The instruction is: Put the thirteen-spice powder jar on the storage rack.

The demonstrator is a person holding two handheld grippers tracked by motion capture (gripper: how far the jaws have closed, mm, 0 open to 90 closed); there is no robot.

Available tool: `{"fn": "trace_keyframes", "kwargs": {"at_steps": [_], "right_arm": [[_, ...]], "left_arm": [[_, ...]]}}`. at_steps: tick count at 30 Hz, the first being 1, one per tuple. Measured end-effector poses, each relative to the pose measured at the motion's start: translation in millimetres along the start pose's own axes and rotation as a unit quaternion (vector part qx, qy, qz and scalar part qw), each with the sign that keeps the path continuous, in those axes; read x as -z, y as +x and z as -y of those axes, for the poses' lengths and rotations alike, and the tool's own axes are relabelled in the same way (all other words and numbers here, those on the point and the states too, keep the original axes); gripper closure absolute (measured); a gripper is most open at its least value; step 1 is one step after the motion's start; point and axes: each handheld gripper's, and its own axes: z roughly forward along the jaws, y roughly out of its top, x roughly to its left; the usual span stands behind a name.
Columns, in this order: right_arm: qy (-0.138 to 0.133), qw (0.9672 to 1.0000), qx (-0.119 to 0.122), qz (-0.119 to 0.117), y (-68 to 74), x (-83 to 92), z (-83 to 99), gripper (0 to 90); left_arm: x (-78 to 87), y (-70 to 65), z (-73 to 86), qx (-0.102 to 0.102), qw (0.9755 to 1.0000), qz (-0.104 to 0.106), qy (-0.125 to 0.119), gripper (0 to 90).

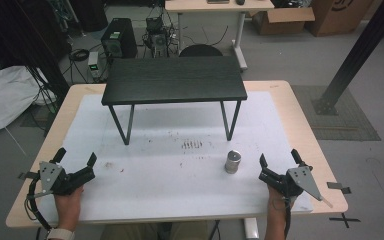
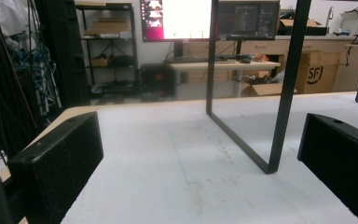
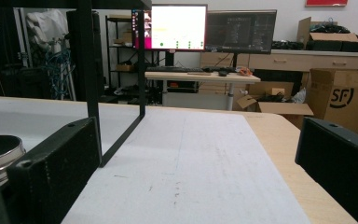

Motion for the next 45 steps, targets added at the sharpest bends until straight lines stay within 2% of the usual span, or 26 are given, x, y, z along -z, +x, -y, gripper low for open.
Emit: {"fn": "trace_keyframes", "kwargs": {"at_steps": [25,27,31,36,45], "right_arm": [[0.008,1.0,0.003,0.002,0.5,-1.5,-0.8,0.0],[0.015,0.9999,-0.003,0.0,-0.6,-2.8,-1.7,0.0],[0.008,0.9999,-0.006,-0.003,0.9,-2.3,-6.2,0.0],[0.002,0.9999,-0.004,-0.011,4.2,-2.7,-12.9,0.0],[-0.01,0.9989,-0.001,-0.045,17.5,1.2,-35.9,0.0]], "left_arm": [[0.3,0.1,0.0,0.0,1.0,0.0,-0.001,0.5],[0.2,0.1,0.0,0.0,1.0,0.0,0.0,0.5],[0.3,0.1,0.0,-0.001,1.0,0.0,0.0,0.5],[0.3,0.0,0.0,0.0,1.0,0.0,-0.001,0.5],[0.4,-0.1,0.1,0.0,1.0,0.0,-0.001,0.5]]}}
